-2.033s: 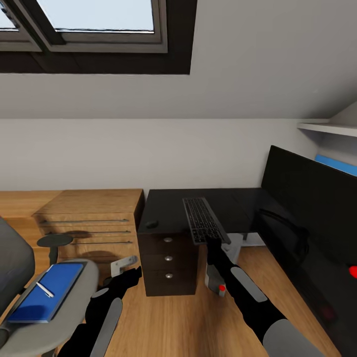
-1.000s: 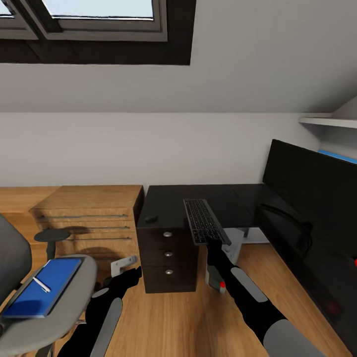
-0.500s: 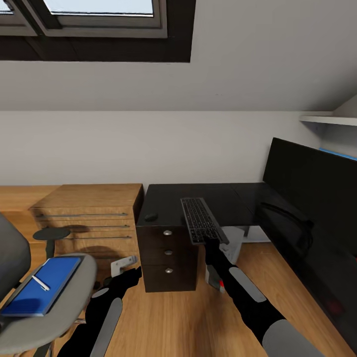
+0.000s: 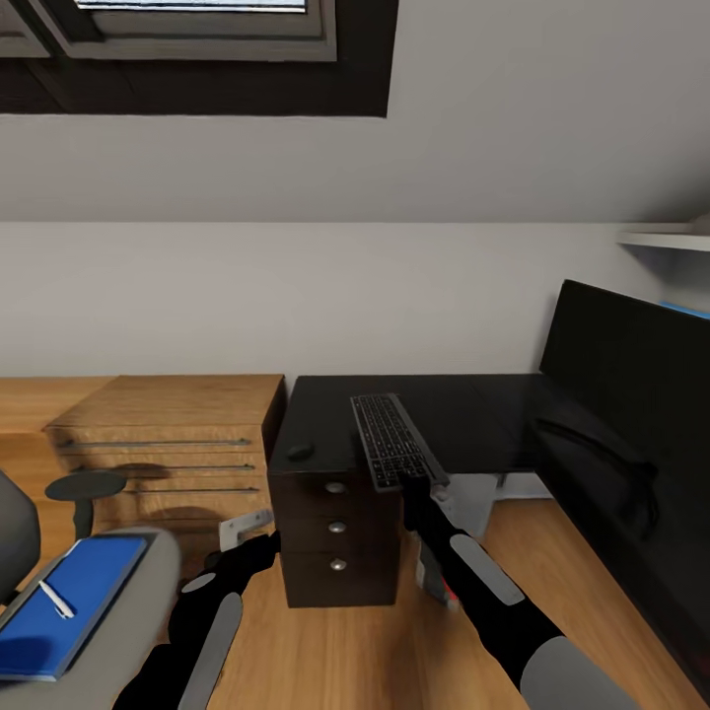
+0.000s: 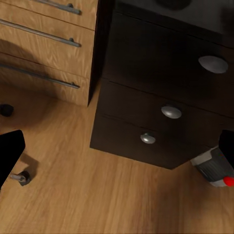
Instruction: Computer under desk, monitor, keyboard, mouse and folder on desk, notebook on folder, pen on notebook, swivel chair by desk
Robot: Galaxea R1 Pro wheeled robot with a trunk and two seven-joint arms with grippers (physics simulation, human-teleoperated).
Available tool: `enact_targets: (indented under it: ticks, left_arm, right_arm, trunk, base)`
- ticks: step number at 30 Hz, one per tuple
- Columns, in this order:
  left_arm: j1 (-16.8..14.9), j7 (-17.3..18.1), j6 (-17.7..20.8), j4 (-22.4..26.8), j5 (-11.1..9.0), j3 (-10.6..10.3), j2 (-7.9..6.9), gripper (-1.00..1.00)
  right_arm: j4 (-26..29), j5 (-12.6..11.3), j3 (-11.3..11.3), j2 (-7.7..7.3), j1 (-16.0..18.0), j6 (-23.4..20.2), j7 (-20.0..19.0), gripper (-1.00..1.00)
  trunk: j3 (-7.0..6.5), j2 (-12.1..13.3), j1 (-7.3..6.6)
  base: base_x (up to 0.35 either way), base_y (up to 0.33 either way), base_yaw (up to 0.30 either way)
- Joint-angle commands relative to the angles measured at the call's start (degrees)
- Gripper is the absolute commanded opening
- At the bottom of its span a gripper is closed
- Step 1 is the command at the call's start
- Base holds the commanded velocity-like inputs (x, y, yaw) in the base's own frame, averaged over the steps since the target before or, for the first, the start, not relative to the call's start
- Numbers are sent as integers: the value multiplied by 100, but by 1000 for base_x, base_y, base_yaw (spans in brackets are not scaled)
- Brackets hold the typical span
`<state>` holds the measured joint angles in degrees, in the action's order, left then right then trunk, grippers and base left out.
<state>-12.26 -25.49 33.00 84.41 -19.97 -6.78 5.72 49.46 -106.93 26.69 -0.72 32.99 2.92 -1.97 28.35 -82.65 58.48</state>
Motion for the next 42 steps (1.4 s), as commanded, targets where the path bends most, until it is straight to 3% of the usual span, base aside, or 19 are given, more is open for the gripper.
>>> enact_targets:
  ticks: [1, 20, 42]
  left_arm:
    - [-5, -60, 11, 6, -60, -7, 0, 100]
    - [-5, -36, 19, 113, -83, -4, 1, 100]
    - [-5, -52, 23, 225, -95, 10, 17, 100]
  right_arm:
    - [2, -56, 33, -7, 6, 33, -23, -100]
    - [-62, -103, 15, -10, 6, 2, -23, -100]
    - [-112, -82, 110, 2, 6, 24, -14, -100]
  trunk:
    - [-1, -3, 3]
    - [-55, -3, 3]
    - [340, -886, 486]
  base:
    - [272, 0, 157]
    - [210, 0, 72]
    - [1, 0, 0]
